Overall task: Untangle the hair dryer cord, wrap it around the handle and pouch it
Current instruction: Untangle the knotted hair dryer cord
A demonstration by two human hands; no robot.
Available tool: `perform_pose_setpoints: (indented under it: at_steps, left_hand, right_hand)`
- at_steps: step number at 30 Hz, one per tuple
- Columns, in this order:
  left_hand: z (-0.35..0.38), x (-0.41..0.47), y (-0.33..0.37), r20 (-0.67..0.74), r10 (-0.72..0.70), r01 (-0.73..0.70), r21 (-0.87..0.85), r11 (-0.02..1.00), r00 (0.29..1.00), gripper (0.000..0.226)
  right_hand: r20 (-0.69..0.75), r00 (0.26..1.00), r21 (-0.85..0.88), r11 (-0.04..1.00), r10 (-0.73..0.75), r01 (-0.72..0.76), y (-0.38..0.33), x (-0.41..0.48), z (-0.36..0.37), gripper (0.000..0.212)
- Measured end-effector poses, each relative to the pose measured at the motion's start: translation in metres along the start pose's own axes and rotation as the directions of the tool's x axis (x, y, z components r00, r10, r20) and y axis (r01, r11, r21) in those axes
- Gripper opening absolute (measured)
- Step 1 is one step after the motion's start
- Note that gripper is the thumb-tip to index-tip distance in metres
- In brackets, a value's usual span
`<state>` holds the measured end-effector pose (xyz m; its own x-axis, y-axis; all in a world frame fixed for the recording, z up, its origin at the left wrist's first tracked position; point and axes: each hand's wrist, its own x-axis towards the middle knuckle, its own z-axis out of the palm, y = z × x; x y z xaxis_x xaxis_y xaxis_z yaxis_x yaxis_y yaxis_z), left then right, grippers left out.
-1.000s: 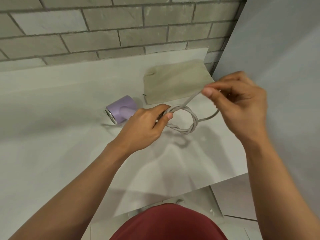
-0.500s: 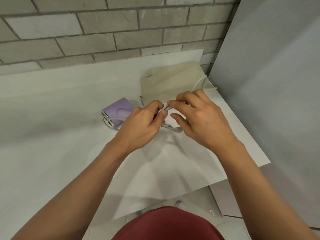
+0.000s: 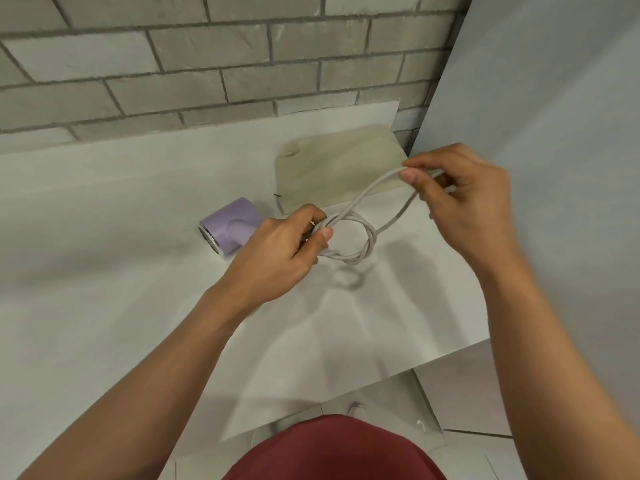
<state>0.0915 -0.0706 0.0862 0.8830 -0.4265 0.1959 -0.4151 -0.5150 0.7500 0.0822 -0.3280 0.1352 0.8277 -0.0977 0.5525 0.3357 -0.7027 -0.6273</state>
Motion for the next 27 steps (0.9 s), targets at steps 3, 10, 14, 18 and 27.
perform_pose_setpoints:
  at_steps: [3, 10, 14, 18, 27]
  left_hand:
    - [0.003, -0.002, -0.001, 0.02, -0.013, 0.012, 0.045, 0.999, 1.0, 0.018]
    - [0.01, -0.005, -0.002, 0.03, -0.045, 0.043, 0.082, 0.996, 0.999, 0.016]
    - [0.006, -0.008, -0.002, 0.026, -0.018, 0.017, 0.026, 1.0, 1.0, 0.017]
    - [0.0, -0.008, -0.005, -0.041, 0.067, -0.064, 0.08, 0.995, 0.997, 0.018]
    - [-0.004, -0.007, -0.005, -0.037, -0.017, 0.018, 0.015, 1.0, 0.999, 0.02]
  right_hand:
    - [0.125, 0.989, -0.304, 0.952, 0.084, -0.043, 0.001, -0.007, 0.013, 0.025]
    - [0.374, 0.874, -0.325, 0.838, -0.311, 0.438, -0.031, -0.032, 0.034, 0.03]
    - [0.347, 0.876, -0.321, 0.835, -0.336, 0.447, -0.026, -0.029, 0.036, 0.012]
    - [0.145, 0.941, -0.114, 0.94, -0.306, 0.323, -0.019, -0.021, 0.028, 0.014]
    - [-0.053, 0.999, 0.038, 0.999, -0.002, 0.004, -0.01, -0.01, 0.026, 0.014]
